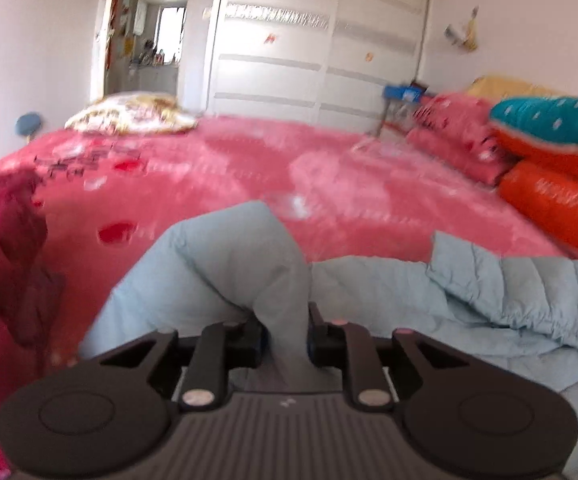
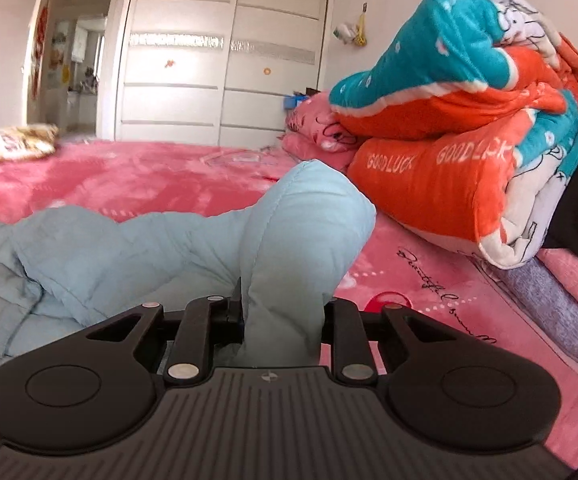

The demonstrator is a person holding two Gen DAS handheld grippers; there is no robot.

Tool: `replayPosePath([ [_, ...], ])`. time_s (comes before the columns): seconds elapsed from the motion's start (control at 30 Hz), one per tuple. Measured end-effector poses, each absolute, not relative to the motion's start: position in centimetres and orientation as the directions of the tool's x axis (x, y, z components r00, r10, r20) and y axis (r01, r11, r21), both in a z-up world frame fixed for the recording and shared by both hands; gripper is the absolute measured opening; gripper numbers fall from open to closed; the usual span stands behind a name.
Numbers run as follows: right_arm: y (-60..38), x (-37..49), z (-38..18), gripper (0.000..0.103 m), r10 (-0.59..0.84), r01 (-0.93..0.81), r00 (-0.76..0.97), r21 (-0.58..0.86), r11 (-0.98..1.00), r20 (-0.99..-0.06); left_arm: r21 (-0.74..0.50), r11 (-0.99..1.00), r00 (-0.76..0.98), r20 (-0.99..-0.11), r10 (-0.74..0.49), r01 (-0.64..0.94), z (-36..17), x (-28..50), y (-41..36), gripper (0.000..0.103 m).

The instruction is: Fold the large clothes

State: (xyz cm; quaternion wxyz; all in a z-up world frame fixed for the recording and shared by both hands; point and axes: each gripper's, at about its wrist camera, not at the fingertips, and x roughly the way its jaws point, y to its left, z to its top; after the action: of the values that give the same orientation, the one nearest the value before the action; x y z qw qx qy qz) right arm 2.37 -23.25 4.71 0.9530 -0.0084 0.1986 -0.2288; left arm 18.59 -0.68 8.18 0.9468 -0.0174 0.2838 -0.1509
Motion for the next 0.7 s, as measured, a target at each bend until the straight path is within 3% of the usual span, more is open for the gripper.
replayPosePath([
  [0.1, -23.4, 3.3, 2.9, 0.032, -0.440, 0.425, 0.792, -0.136, 0.895, -0.424, -0.081, 0.957, 0.794, -0.542, -0.276, 0.277, 6.8, 18.1, -0.8, 0.021],
  [0.13, -23.7, 3.4, 2.3, 0.039, -0.432, 0.420, 0.782, -0.133, 0.898, -0.449, -0.073, 0.957, 0.797, -0.537, -0.276, 0.282, 6.7, 17.6, -0.8, 0.021],
  [0.23, -25.0, 2.6, 1.9, 0.073, -0.428, 0.441, 0.768, -0.092, 0.893, -0.477, -0.058, 0.952, 0.799, -0.531, -0.283, 0.299, 6.8, 16.2, -0.1, 0.029],
  [0.37, -27.6, -0.2, 3.4, 0.093, -0.361, 0.452, 0.804, 0.091, 0.887, -0.472, -0.041, 0.951, 0.814, -0.505, -0.285, 0.307, 8.1, 13.6, 1.3, 0.040],
  [0.43, -28.8, -2.5, 4.4, 0.100, -0.311, 0.428, 0.836, 0.183, 0.885, -0.452, -0.033, 0.947, 0.816, -0.498, -0.294, 0.320, 8.7, 11.7, 2.1, 0.043],
  [0.53, -30.2, -7.0, 5.5, 0.100, -0.208, 0.354, 0.880, 0.300, 0.886, -0.427, -0.025, 0.933, 0.787, -0.529, -0.318, 0.360, 8.9, 8.6, 3.6, 0.047],
  [0.7, -30.3, -15.9, 4.8, 0.100, 0.037, 0.158, 0.926, 0.474, 0.866, -0.376, -0.127, 0.904, 0.683, -0.615, -0.395, 0.409, 7.2, 3.3, 7.2, 0.052],
])
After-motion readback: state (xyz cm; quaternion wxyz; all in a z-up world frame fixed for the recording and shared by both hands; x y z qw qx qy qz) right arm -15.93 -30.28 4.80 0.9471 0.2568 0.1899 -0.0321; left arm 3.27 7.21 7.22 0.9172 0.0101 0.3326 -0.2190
